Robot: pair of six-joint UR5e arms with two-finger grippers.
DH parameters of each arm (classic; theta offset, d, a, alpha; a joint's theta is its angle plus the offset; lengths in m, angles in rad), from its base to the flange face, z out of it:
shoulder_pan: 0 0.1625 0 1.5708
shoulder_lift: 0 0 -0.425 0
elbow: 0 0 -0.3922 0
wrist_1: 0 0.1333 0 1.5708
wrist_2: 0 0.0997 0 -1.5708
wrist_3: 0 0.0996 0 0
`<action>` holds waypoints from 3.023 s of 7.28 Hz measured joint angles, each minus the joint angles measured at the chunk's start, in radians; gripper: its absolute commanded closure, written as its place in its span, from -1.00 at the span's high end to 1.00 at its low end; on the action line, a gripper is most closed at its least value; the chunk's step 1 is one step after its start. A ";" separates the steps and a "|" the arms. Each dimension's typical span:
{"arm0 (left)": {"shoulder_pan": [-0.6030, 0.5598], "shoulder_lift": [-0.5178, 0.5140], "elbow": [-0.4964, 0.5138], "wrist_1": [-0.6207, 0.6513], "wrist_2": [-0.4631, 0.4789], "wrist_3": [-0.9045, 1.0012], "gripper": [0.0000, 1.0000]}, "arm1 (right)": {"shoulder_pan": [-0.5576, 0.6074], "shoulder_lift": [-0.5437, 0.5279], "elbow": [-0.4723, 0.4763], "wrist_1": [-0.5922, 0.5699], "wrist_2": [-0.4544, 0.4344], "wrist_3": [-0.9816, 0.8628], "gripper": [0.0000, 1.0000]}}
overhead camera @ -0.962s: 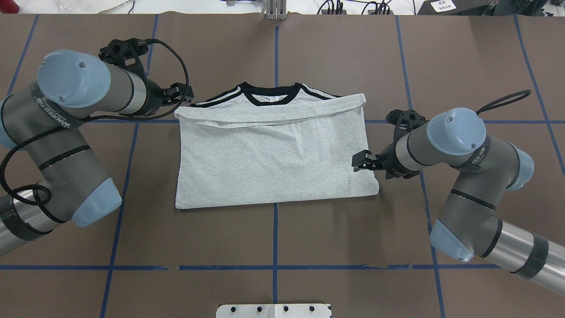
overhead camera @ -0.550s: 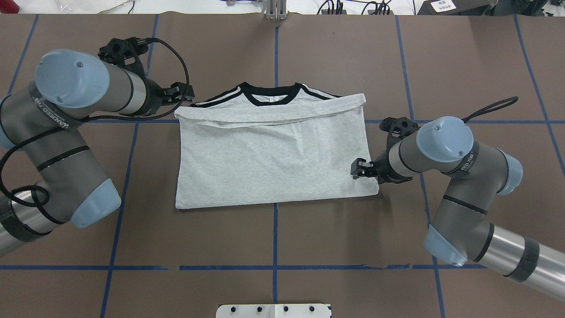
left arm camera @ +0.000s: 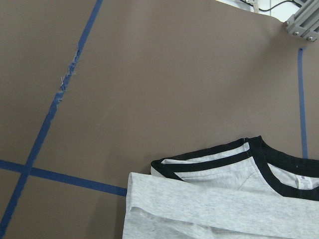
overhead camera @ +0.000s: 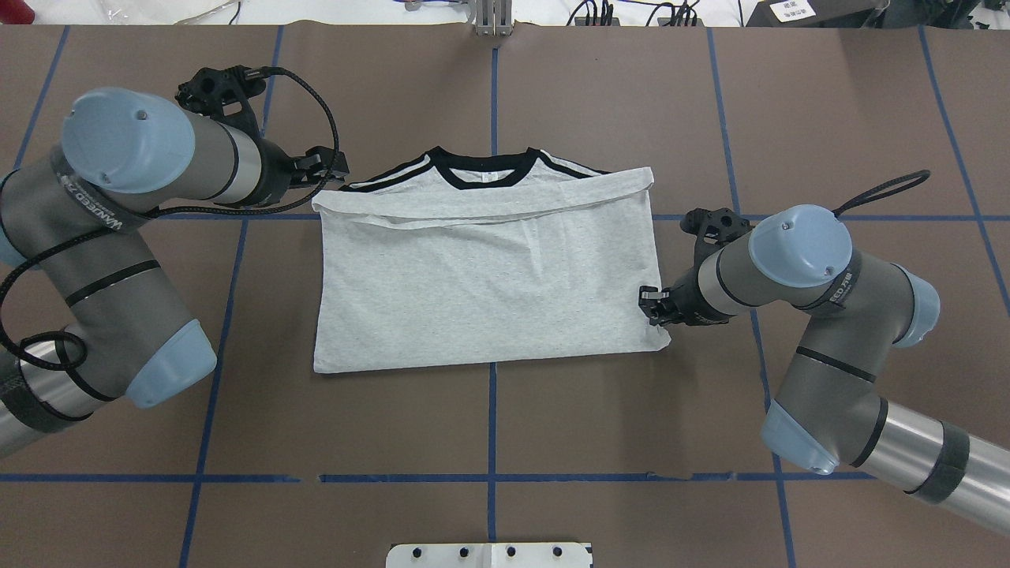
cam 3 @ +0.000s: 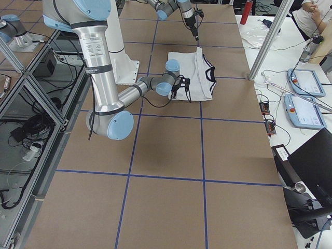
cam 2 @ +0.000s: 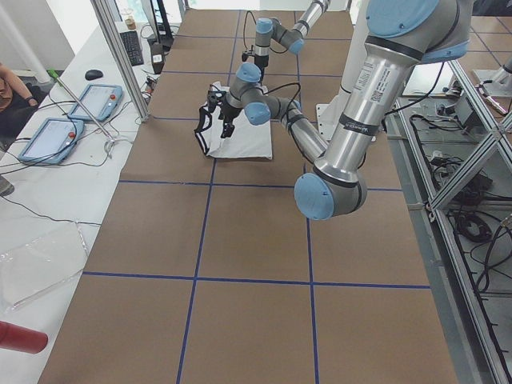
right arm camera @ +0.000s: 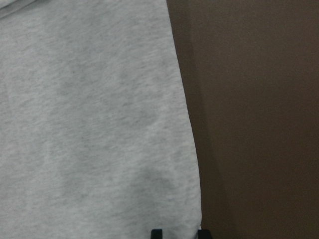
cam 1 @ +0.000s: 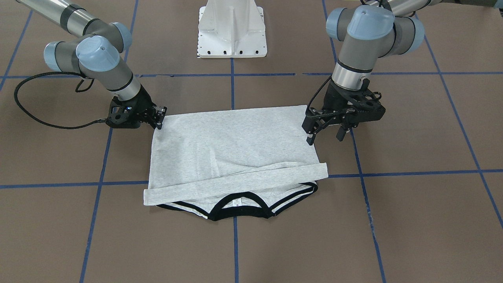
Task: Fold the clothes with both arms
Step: 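Grasp the shirt corner with the right gripper and drag it toward the robot, then grasp the nearest shirt corner with the left gripper while the right holds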
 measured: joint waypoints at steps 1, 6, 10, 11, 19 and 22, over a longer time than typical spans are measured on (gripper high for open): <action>0.000 -0.001 -0.002 0.001 0.000 0.000 0.99 | 0.002 -0.023 0.023 0.000 0.006 0.000 -1.00; 0.008 -0.001 -0.011 0.001 0.001 -0.016 0.98 | -0.106 -0.364 0.310 -0.005 0.025 0.014 -1.00; 0.017 0.001 -0.023 0.001 0.004 -0.035 0.98 | -0.330 -0.506 0.417 -0.004 0.133 0.066 0.97; 0.019 0.002 -0.030 0.001 0.004 -0.035 0.98 | -0.366 -0.513 0.420 -0.004 0.155 0.067 1.00; 0.443 0.004 -0.128 0.106 0.040 -0.466 0.95 | 0.025 -0.401 0.500 0.003 0.177 0.056 1.00; 0.516 -0.032 -0.050 0.120 0.081 -0.532 0.86 | 0.084 -0.371 0.489 0.002 0.175 0.054 1.00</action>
